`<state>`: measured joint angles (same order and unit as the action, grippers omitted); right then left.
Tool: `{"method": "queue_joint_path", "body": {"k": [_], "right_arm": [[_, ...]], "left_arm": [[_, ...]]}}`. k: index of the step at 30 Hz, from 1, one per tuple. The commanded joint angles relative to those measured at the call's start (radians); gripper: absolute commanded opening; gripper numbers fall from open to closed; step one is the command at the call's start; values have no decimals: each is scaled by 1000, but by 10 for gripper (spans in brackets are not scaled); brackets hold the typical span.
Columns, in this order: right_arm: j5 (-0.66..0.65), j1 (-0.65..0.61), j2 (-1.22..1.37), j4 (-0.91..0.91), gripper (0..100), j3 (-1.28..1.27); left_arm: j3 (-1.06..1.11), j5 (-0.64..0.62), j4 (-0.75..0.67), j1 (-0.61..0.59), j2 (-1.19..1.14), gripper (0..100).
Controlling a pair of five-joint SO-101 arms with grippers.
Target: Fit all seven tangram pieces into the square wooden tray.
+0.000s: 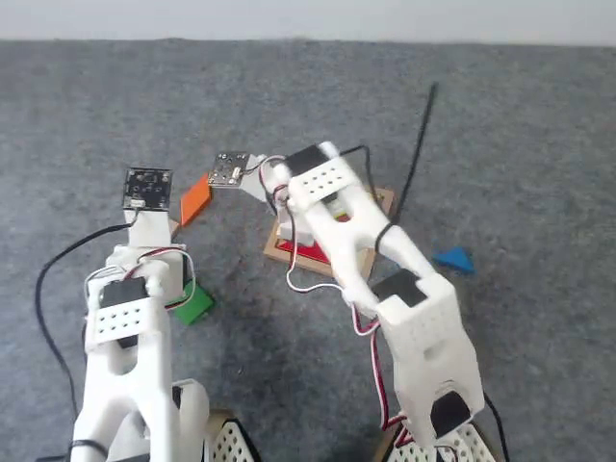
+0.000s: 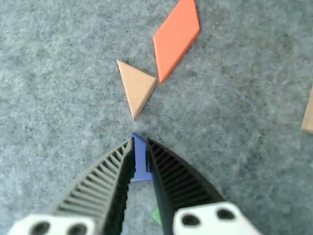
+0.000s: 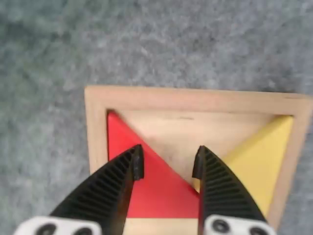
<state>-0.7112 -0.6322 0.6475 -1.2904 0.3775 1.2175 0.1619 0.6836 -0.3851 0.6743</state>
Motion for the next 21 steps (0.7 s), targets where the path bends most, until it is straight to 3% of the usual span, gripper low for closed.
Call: {"method": "queue_joint_path", "body": {"k": [1, 13, 21], "right_arm": [[161, -12, 7, 76, 138, 14], [184, -19, 8, -16, 76, 15], [25, 24, 10, -179, 75, 17]], "left_arm": [[-12, -26, -20, -46, 43, 39], [-12, -38, -20, -46, 43, 39], [-12, -38, -20, -46, 43, 39]]}}
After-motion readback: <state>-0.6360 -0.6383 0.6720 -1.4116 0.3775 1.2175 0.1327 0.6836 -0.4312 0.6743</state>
